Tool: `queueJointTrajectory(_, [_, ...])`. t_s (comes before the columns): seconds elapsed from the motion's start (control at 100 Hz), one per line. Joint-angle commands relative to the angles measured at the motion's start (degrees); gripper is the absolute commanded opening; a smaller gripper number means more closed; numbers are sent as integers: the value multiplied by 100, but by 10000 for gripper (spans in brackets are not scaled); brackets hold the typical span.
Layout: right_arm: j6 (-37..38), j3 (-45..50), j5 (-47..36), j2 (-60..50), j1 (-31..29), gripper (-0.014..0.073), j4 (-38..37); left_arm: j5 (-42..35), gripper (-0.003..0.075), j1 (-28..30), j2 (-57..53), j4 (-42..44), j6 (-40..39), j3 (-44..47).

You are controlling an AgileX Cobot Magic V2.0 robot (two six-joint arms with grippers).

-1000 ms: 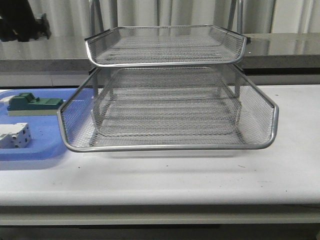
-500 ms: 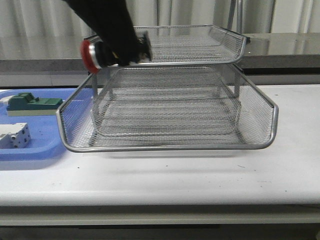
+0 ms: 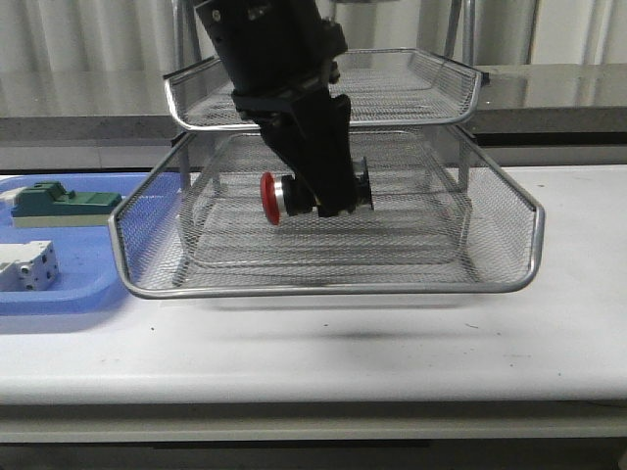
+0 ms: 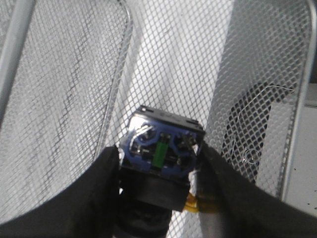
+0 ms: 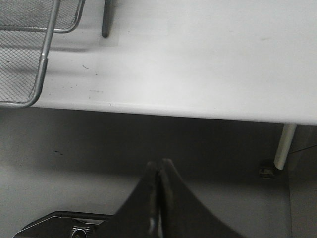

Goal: Place button on rack with both arms
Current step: 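Lower the button onto the pulled-out middle tier and open the left gripper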

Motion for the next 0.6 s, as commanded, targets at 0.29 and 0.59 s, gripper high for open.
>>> queueJointTrajectory(0.29, [-30, -197, -259, -1, 0, -68, -82, -118, 432, -45, -224, -179, -2, -230])
queueJointTrajectory(0.59, [-30, -197, -259, -1, 0, -68, -82, 50, 465, -45, -254, -179, -2, -394])
